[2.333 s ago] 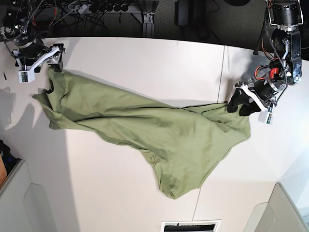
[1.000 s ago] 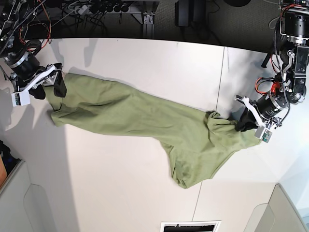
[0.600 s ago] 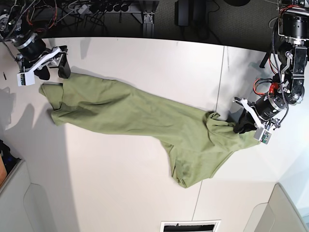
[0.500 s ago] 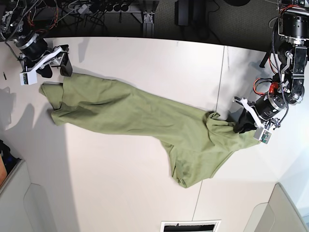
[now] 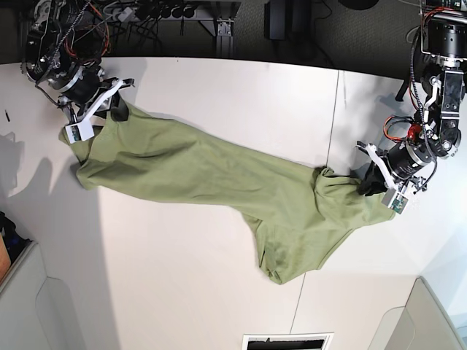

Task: Layout the t-shirt on the table in an organized manner, then fold the t-shirt properly
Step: 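Lay the stretched shirt flat and open both grippers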

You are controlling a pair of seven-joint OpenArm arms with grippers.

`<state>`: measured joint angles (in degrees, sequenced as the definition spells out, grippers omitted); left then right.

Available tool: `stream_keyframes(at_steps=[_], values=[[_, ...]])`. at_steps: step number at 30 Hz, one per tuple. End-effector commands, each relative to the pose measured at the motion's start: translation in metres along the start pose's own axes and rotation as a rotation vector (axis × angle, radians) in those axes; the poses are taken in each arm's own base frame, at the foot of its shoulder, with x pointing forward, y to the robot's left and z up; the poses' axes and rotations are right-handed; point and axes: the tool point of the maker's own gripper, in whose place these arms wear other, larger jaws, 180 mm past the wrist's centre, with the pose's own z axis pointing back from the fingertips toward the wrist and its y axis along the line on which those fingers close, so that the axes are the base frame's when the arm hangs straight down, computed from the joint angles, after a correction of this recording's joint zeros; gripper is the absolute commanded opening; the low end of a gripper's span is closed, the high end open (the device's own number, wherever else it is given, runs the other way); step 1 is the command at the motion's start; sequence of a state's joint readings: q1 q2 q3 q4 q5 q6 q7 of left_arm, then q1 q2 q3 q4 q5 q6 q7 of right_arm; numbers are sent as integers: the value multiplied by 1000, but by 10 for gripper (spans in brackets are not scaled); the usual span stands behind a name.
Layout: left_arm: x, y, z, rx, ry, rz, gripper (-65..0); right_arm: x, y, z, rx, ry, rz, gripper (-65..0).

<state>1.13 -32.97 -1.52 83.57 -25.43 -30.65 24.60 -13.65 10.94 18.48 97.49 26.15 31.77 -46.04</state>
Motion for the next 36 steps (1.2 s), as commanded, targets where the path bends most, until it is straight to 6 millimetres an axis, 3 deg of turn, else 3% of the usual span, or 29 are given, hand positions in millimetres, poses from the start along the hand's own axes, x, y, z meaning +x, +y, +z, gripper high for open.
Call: stream_keyframes(at_steps=[1, 4, 9, 16, 18, 20, 22, 24, 29, 34, 36], values=[[15, 20, 8, 40, -26, -26, -650, 6, -5, 10, -20, -15, 18, -650], [-1, 34, 20, 43, 81, -72, -650, 6, -12, 35, -56, -45, 28, -650], [-10, 14, 41, -117, 106, -124, -650, -7, -26, 74, -117, -29, 43, -650], [-24, 15, 53, -139, 188, -117, -650, -38, -27, 94, -124, 65, 43, -640], [-22, 13, 53, -150, 176, -98, -618, -39, -24, 94, -110, 62, 32, -447], [-18, 10, 52, -165, 157, -74, -505, -36, -24, 95, -111, 51, 35, -330], [-17, 8, 52, -171, 151, -65, -424, -29, -24, 96, -116, 22, 41, -323], [-16, 10, 53, -168, 147, -63, -403, -20, -28, 100, -134, -19, 45, -323], [10, 1, 59, -231, 50, 67, -403, 7, -57, 117, -241, -106, 53, -325], [52, -55, 65, -382, -61, 74, -403, 20, -85, 122, -333, -145, 52, -326], [72, -85, 67, -436, -141, 62, -404, 21, -94, 116, -333, -152, 27, -372]])
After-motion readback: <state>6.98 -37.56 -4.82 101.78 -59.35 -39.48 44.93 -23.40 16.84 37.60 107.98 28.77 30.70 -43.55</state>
